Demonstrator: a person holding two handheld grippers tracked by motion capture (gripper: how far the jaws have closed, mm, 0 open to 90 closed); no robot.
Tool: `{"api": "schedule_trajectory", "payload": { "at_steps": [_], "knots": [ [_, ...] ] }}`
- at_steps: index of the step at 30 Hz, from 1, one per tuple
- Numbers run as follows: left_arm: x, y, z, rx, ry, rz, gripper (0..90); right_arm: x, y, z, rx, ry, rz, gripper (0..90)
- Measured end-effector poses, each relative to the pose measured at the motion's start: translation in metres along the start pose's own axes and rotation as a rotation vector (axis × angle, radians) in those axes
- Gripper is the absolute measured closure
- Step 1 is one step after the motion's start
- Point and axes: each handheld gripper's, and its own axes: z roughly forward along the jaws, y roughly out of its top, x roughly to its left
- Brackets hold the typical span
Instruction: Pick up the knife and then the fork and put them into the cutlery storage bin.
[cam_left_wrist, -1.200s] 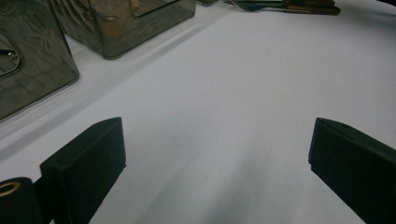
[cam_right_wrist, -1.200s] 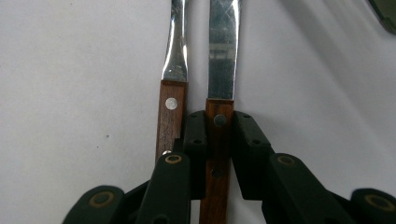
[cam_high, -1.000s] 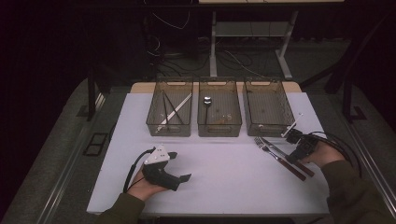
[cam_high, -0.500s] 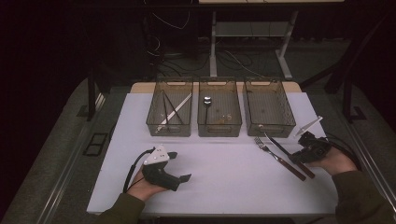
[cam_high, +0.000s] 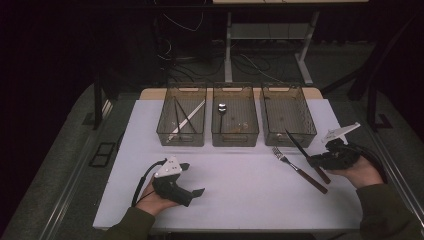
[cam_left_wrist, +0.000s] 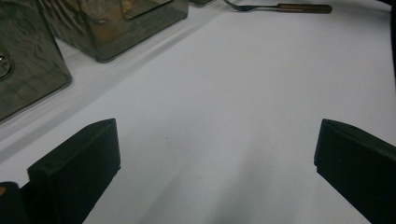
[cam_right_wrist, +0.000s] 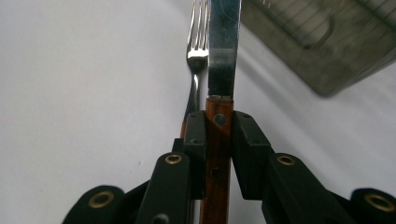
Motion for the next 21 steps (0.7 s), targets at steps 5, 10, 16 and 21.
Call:
{"api": "schedule_trajectory", "payload": {
  "at_steps": [5, 10, 16, 21],
  "knots": [
    [0.0, 0.0, 0.0, 0.006, -0.002, -0.004, 0.0, -0.005, 0.002, -0.007, -0.093, -0.01, 0.039, 77.1],
    [0.001, 0.0, 0.0, -0.003, 0.005, -0.005, 0.0, -0.008, 0.006, -0.008, -0.154, -0.018, 0.055, 77.1],
    [0.0, 0.0, 0.001, 0.006, 0.011, 0.006, 0.0, -0.011, 0.017, -0.016, -0.231, -0.025, 0.071, 77.0],
    [0.001, -0.001, 0.001, 0.01, 0.011, 0.011, 0.0, -0.016, 0.031, -0.023, -0.3, -0.043, 0.091, 77.0]
  ]
}}
